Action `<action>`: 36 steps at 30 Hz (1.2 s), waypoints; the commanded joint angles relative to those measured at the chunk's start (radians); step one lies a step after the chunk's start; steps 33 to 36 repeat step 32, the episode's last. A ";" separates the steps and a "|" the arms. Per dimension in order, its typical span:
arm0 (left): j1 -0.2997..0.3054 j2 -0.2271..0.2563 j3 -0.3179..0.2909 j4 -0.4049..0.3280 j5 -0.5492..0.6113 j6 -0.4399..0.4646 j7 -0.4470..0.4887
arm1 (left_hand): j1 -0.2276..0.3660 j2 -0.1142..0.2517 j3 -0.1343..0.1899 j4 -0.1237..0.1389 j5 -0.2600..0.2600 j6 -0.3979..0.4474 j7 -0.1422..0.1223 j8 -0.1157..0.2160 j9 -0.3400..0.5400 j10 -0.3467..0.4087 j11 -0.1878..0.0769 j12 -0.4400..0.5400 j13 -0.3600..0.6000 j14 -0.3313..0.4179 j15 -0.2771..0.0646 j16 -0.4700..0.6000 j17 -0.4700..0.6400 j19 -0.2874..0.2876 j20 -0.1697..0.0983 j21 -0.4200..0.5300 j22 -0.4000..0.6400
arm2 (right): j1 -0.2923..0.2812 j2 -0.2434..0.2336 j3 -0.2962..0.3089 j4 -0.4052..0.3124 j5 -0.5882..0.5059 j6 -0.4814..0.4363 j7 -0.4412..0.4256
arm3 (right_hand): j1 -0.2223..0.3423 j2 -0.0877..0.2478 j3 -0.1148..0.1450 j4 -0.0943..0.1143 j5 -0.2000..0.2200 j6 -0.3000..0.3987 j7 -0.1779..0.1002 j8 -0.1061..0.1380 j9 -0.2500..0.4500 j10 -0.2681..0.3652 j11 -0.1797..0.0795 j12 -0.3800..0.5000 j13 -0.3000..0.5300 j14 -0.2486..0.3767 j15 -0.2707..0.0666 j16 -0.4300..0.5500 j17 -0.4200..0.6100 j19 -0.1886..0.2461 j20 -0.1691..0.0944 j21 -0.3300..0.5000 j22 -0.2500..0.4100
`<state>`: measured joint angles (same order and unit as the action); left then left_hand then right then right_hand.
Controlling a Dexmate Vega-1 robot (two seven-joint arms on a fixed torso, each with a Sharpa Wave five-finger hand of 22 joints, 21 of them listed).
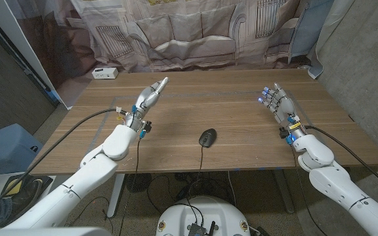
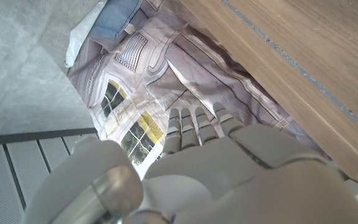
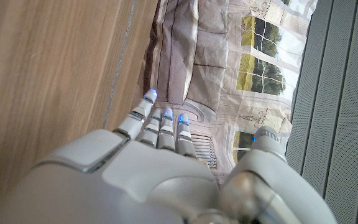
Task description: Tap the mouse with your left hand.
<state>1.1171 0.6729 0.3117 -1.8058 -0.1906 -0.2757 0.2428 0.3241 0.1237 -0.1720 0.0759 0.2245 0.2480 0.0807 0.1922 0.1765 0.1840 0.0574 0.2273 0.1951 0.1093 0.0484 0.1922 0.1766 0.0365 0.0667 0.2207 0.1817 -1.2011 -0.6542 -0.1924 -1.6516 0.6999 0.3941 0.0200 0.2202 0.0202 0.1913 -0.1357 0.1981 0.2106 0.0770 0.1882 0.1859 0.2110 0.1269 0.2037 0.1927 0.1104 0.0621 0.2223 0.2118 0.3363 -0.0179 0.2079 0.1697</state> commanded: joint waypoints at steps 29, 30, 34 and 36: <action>-0.022 -0.072 0.001 0.190 -0.326 -0.113 -0.143 | 0.016 -0.001 -0.003 -0.004 -0.006 -0.012 -0.008 -0.005 0.003 -0.004 0.014 -0.006 0.002 -0.007 0.012 -0.004 0.003 -0.022 0.001 -0.018 -0.001 | 0.078 0.046 -0.061 0.106 -0.039 0.044 -0.013 | 0.014 0.005 -0.002 -0.001 -0.002 0.002 0.006 0.003 0.003 -0.001 0.009 -0.001 0.005 -0.007 0.001 -0.007 0.002 -0.006 0.004 -0.010 0.001; -0.020 -0.072 0.001 0.192 -0.325 -0.116 -0.142 | 0.016 -0.001 -0.003 -0.004 -0.006 -0.013 -0.008 -0.006 0.003 -0.004 0.014 -0.006 0.002 -0.007 0.012 -0.004 0.003 -0.022 0.002 -0.018 -0.001 | 0.074 0.048 -0.059 0.100 -0.036 0.041 -0.022 | 0.014 0.005 -0.002 -0.001 -0.002 0.002 0.006 0.004 0.003 -0.001 0.009 -0.001 0.005 -0.007 0.001 -0.007 0.002 -0.006 0.004 -0.010 0.001; -0.018 -0.072 0.002 0.197 -0.331 -0.123 -0.150 | 0.017 -0.001 -0.003 -0.004 -0.006 -0.014 -0.008 -0.006 0.003 -0.004 0.014 -0.006 0.002 -0.009 0.012 -0.005 0.003 -0.023 0.002 -0.018 -0.001 | 0.068 0.049 -0.060 0.096 -0.043 0.045 -0.029 | 0.013 0.005 -0.002 -0.001 -0.002 0.002 0.006 0.004 0.003 0.000 0.009 0.000 0.005 -0.007 0.001 -0.007 0.002 -0.006 0.005 -0.010 0.001; -0.018 -0.072 0.002 0.197 -0.331 -0.123 -0.150 | 0.017 -0.001 -0.003 -0.004 -0.006 -0.014 -0.008 -0.006 0.003 -0.004 0.014 -0.006 0.002 -0.009 0.012 -0.005 0.003 -0.023 0.002 -0.018 -0.001 | 0.068 0.049 -0.060 0.096 -0.043 0.045 -0.029 | 0.013 0.005 -0.002 -0.001 -0.002 0.002 0.006 0.004 0.003 0.000 0.009 0.000 0.005 -0.007 0.001 -0.007 0.002 -0.006 0.005 -0.010 0.001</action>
